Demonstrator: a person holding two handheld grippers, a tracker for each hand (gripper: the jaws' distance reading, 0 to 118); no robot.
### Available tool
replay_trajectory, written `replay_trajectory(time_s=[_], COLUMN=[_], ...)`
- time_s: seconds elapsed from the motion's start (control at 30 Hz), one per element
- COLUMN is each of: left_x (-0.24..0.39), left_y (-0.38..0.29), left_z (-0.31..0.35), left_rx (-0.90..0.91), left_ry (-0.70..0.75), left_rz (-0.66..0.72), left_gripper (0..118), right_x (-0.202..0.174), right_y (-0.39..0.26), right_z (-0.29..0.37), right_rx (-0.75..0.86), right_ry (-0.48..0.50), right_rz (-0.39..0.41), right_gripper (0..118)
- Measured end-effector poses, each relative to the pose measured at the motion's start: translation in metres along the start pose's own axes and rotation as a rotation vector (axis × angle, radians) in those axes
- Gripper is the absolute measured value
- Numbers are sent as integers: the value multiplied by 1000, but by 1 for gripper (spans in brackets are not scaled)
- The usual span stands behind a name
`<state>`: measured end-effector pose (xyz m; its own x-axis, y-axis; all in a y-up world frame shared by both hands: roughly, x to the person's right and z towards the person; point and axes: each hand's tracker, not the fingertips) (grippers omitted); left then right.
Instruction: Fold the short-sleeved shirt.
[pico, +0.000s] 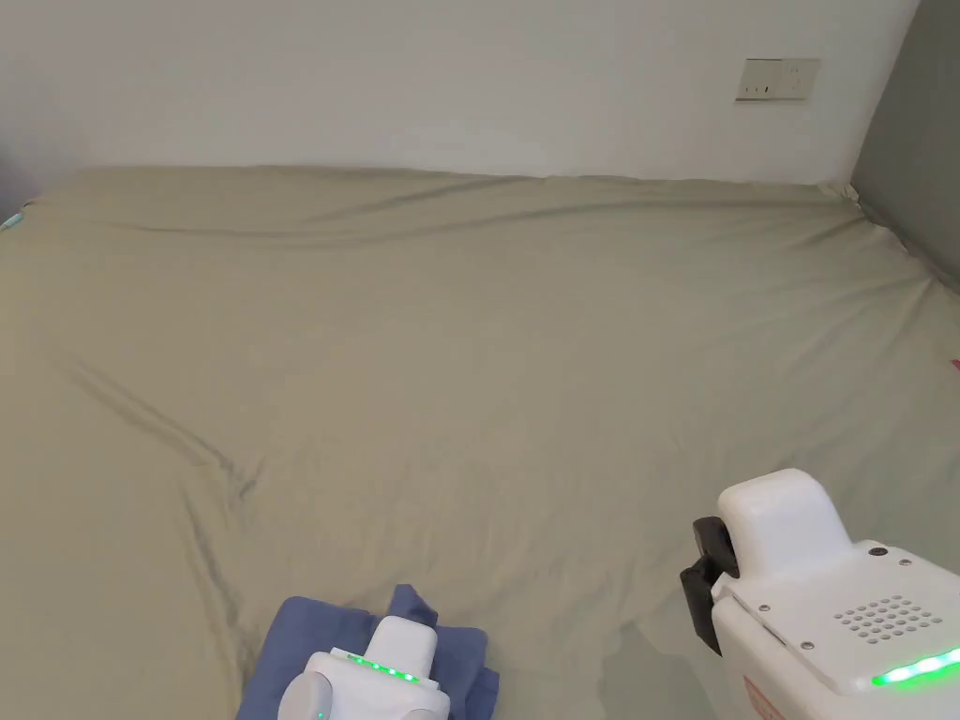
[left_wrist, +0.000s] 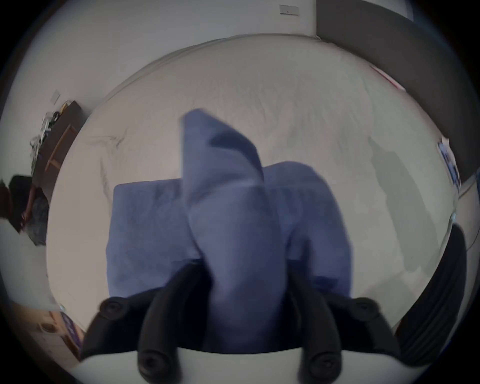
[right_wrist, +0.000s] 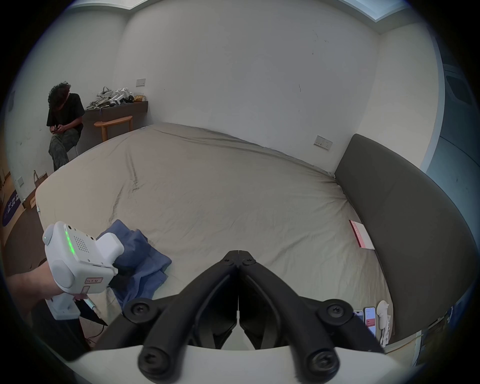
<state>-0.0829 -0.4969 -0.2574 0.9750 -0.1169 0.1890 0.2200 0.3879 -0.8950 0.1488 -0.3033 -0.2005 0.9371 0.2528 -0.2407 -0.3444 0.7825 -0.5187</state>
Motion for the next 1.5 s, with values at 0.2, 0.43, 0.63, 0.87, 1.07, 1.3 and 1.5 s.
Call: replay_trajectory(time_s=[0.2, 0.43, 0.63, 0.87, 1.07, 1.3, 1.5], left_x=[-28, -71, -59, 5, 50, 75, 22], left_y=[-2, 1, -19, -35, -32, -40, -44], left_z=[31, 76, 45, -10, 3, 19, 77], left_rx=[112, 375, 404, 293, 328, 273, 425], left_ry=[-595, -371, -70, 15, 98, -261, -403], left_rz=[319, 330, 74, -127, -264, -193, 24], left_gripper=[114, 18, 0, 0, 0, 0, 0], right_x=[8, 10, 6, 6, 10, 8, -5], right_y=[-2, -2, -1, -2, -5, -2, 6], right_z=[-3, 0, 6, 8, 5, -1, -12], right_rx=[-1, 1, 7, 12, 8, 18, 50], right_ry=[-20, -26, -10, -23, -27, -12, 38], right_rz=[-12, -18, -23, -23, -45, -47, -52], right_gripper=[2, 2, 2, 2, 2, 2, 2])
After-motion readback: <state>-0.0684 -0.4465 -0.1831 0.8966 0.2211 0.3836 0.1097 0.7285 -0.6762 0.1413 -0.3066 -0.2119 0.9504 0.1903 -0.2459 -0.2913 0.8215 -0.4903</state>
